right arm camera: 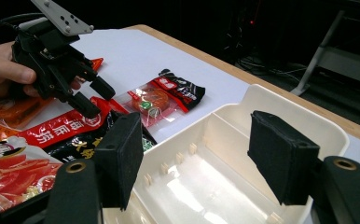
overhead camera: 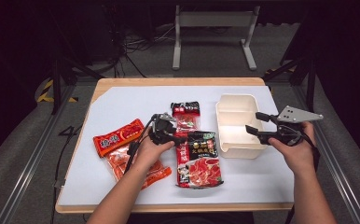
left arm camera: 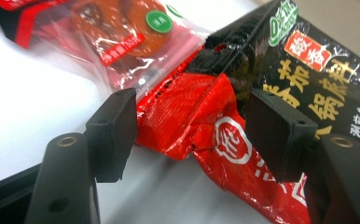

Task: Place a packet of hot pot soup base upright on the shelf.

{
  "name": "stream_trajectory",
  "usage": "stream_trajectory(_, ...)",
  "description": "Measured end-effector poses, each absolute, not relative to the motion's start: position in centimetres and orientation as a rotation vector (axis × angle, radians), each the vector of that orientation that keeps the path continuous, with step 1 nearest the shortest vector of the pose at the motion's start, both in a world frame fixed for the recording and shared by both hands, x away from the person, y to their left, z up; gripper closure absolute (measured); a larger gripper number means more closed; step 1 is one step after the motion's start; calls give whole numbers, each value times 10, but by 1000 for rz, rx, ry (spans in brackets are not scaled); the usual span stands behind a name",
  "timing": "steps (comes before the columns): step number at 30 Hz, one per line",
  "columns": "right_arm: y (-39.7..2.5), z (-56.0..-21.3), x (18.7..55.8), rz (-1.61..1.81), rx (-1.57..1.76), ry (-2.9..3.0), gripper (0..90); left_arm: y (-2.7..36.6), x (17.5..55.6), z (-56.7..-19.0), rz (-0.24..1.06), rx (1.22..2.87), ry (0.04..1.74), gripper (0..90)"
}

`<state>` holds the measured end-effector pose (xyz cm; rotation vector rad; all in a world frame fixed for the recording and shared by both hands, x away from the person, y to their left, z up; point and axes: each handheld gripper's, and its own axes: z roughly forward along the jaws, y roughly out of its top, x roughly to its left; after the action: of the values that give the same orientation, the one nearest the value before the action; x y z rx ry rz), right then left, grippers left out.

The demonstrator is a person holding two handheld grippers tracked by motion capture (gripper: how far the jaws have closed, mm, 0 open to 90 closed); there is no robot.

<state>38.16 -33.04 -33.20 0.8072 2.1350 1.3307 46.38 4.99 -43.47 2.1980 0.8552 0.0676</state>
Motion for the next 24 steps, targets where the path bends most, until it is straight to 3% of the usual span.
stream_trajectory(2,-330,-332,381,1329,814,2137,358,49,465,-436,39,2229,850,423)
stream_trajectory(12,-328,-334,383,1315,815,2143,354,46,463,-437,47,2260,825,517)
stream_trajectory(16,-328,-335,384,1316,817,2145,359,48,466,-439,-75,2226,880,635)
stream_trajectory(24,-327,-335,384,1313,812,2146,362,52,468,-439,-152,2190,908,794)
